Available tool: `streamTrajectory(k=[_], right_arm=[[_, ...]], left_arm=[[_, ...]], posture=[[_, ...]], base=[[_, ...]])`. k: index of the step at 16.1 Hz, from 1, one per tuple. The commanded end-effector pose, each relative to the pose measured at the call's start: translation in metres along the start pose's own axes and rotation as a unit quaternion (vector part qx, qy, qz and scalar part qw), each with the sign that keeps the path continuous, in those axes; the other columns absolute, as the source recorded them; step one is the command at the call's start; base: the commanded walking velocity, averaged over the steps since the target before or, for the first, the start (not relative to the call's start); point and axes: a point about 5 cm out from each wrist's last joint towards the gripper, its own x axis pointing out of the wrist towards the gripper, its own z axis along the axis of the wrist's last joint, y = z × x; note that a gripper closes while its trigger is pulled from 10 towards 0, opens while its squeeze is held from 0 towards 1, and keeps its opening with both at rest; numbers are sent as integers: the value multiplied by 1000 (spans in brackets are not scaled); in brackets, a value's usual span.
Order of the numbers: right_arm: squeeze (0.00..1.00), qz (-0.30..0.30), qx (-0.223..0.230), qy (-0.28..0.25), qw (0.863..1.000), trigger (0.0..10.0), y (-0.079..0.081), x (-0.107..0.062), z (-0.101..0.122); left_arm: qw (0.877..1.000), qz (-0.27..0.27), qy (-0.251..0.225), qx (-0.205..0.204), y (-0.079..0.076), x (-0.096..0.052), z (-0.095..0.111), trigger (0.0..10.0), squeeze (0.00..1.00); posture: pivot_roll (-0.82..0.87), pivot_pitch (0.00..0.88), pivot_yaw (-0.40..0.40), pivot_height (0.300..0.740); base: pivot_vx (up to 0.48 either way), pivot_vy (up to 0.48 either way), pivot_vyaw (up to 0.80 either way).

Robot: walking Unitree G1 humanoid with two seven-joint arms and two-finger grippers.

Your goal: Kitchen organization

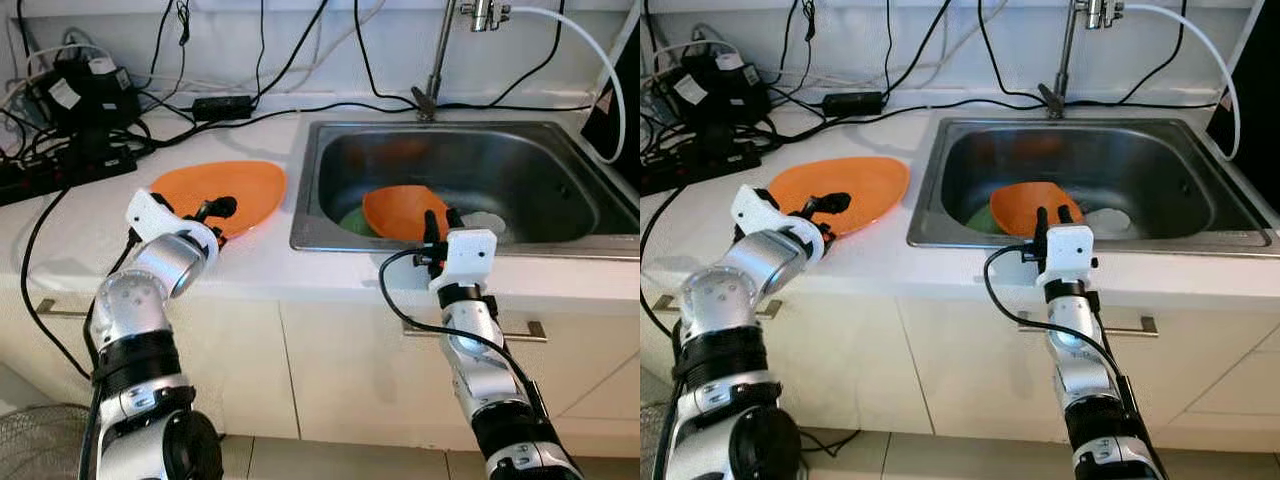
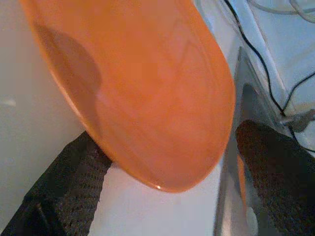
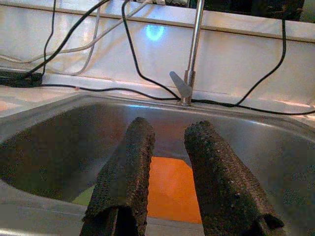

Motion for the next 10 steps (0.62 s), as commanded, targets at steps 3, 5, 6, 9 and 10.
streamTrajectory(k=[3,5,6,9,10], right_arm=[[0,0,3,3,1000,10000,0,-1,-1],[0,0,2,3,1000,10000,0,-1,0],[0,0,2,3,1000,10000,-1,-1,0],[0,0,0,3,1000,10000,-1,0,0],[0,0,0,3,1000,10000,-2,0,0]], left_arm=[[999,25,-38,13,-5,6,8,10000,0],[999,22,-43,6,-11,12,5,10000,0],[999,18,-36,5,-14,15,0,10000,0],[999,20,-25,8,-18,26,-12,10000,0],[999,20,-24,8,-18,27,-13,10000,0]], posture=[[72,0,83,740],[65,0,76,740],[63,0,75,740],[55,0,75,740],[54,1,74,740]], base=[[0,0,0],[0,0,0],[0,0,0],[0,0,0],[0,0,0]])
